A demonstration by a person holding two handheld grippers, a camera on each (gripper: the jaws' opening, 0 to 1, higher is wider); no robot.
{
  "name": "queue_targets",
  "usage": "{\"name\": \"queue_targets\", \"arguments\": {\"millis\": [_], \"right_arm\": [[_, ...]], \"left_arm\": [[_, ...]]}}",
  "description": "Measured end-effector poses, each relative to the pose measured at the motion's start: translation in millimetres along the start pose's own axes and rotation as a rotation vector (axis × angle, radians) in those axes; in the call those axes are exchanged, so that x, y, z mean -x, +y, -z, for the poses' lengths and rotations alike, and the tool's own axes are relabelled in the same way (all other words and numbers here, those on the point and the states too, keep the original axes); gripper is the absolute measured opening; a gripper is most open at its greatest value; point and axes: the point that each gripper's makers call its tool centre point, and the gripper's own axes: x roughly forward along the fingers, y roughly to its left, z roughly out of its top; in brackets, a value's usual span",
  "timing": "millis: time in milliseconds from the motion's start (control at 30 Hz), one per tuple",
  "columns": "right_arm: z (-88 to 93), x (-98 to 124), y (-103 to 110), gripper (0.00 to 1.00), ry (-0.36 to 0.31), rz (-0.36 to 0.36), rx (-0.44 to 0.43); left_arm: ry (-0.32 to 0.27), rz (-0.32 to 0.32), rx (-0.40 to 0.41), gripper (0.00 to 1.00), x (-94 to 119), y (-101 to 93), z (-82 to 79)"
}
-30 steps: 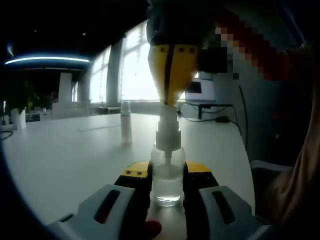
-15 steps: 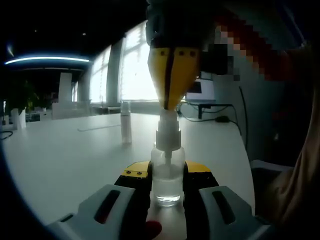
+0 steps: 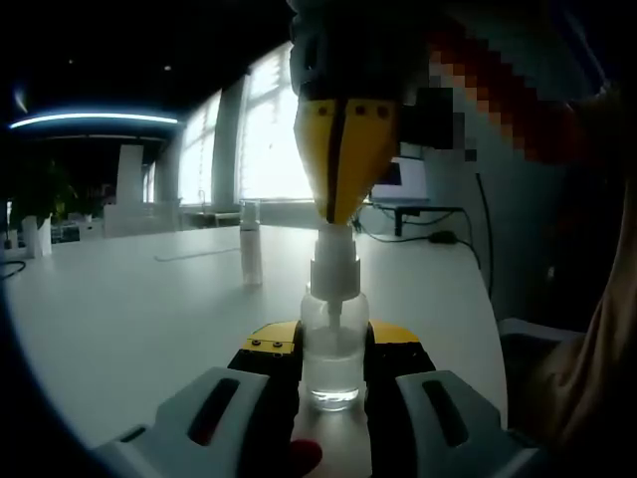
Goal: Clamp pump bottle remove cover press pump head put on cover
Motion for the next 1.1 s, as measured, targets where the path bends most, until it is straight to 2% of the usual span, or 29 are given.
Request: {"name": "queue_targets", "arguments": {"millis": [1100], "right_arm": [[-1.3,7.0,-0.8,0.00,-0.021,0.027,0.027]], "left_arm": [[0.001,0.000,-0.001,0.15,0.4,0.4,-0.2]]}}
